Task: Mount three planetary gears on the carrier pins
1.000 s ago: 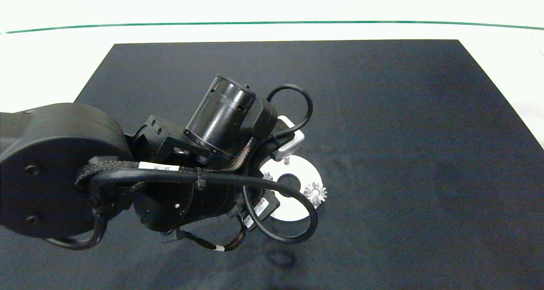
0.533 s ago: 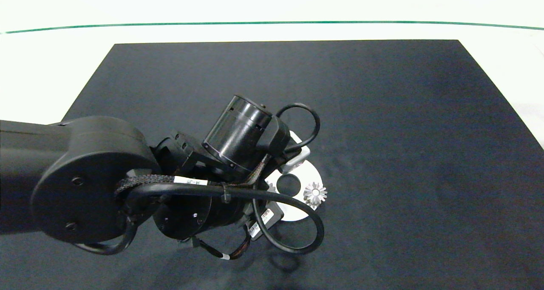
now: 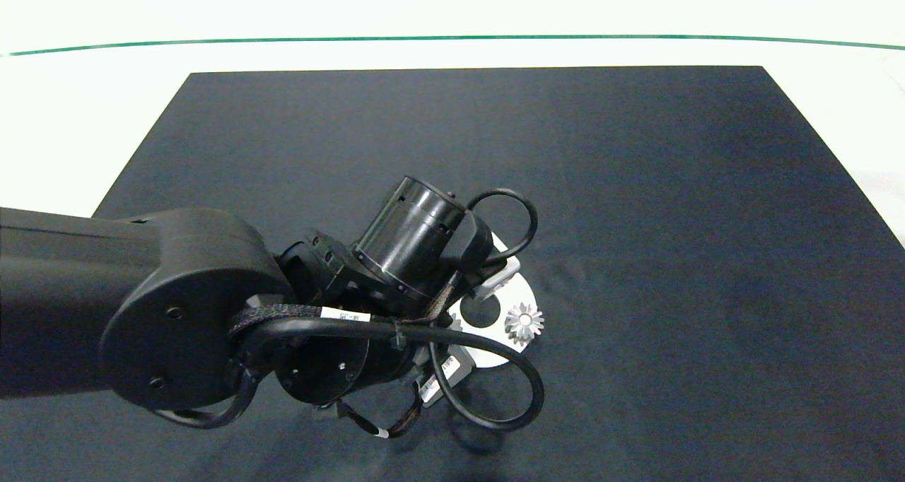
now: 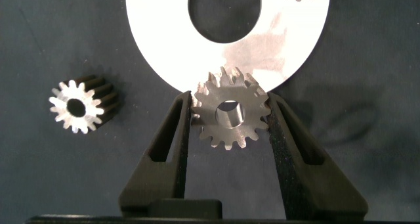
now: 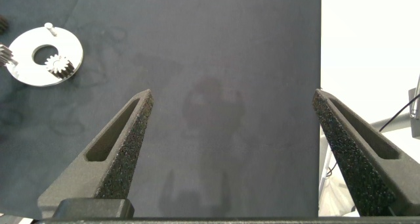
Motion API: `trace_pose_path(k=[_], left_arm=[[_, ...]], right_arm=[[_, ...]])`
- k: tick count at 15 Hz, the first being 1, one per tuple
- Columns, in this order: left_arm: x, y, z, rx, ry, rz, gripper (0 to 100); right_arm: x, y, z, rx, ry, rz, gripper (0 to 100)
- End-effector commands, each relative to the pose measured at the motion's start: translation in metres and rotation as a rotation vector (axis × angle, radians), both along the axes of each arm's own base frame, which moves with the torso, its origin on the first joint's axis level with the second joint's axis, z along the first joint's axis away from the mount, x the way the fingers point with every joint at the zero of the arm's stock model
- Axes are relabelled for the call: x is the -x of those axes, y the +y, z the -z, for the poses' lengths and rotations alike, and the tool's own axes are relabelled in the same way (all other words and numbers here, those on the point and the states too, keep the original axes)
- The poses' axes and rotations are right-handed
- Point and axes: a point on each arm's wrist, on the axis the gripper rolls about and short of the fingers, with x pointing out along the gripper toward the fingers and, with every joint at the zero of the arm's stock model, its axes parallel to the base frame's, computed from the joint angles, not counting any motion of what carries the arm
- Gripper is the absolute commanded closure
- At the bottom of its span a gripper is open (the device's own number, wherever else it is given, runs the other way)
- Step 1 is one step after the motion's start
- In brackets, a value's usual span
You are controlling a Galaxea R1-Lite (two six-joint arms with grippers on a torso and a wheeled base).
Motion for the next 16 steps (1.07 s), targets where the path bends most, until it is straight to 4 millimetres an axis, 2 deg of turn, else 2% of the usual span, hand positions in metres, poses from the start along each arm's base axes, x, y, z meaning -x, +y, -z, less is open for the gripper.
trace_pose_path(k=[1,16], left_arm=[[-0.0029,-0.0011,0.0034,-0.012,0.006,-0.006,75],[-0.0053,-0.0017,0.0020,0.001,-0.009,-0.006,75]], right_arm=[[0.0010,-0.0004,0.0001,0.000,-0.001,0.000,0],[0.0045,-0.0017,0.0001,-0.003,-0.014,0.000,0]])
